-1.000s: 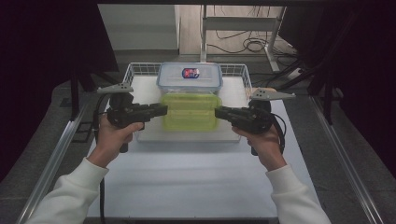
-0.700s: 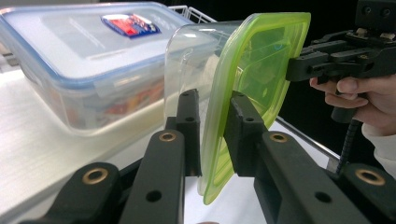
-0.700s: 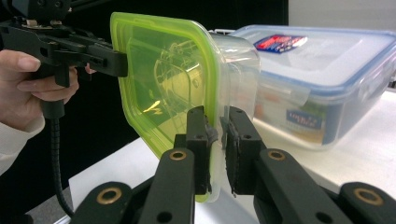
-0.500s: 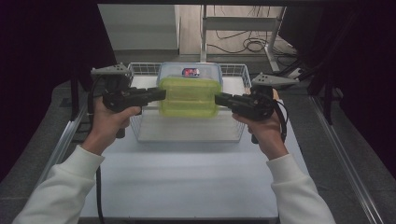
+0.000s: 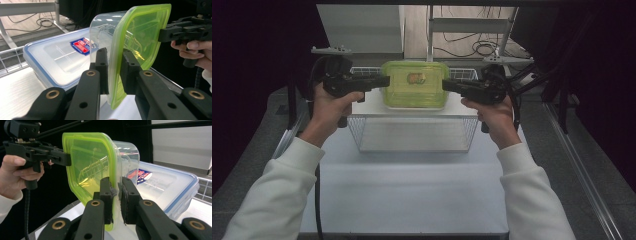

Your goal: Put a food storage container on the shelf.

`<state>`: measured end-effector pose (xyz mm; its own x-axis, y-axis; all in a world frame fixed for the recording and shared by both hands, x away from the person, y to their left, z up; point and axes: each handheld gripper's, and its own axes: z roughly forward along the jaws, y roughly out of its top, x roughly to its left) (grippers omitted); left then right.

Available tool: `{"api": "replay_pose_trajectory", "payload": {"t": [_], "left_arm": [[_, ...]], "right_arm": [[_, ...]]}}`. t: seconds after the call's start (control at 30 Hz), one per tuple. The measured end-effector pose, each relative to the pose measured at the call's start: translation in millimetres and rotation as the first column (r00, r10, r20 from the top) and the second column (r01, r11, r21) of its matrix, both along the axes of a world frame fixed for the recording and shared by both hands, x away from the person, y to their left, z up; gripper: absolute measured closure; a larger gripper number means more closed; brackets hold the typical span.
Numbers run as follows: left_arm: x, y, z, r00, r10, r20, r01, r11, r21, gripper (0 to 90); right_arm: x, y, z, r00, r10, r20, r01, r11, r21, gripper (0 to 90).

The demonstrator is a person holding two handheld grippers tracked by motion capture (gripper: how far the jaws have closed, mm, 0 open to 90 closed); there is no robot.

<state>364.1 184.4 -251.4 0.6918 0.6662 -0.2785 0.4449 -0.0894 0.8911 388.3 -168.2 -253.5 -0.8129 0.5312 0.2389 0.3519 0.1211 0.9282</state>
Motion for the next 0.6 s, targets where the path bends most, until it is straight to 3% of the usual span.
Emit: {"api": "replay_pose_trajectory", "payload": {"t": [0.3, 0.6], "left_arm": [[22.8, 3.6, 0.4, 0.9992, 0.006, -0.040, -0.008, 0.9995, -0.031, 79.2], [43.3, 5.3, 2.3, 0.9969, 0.030, -0.073, -0.031, 0.9992, -0.023, 79.2]], "right_arm": [[17.2, 3.9, 9.1, 0.9998, -0.014, -0.010, 0.014, 0.9999, -0.003, 81.1], [40.4, 8.7, 7.0, 0.9979, -0.029, -0.057, 0.030, 0.9995, 0.005, 81.0]]}}
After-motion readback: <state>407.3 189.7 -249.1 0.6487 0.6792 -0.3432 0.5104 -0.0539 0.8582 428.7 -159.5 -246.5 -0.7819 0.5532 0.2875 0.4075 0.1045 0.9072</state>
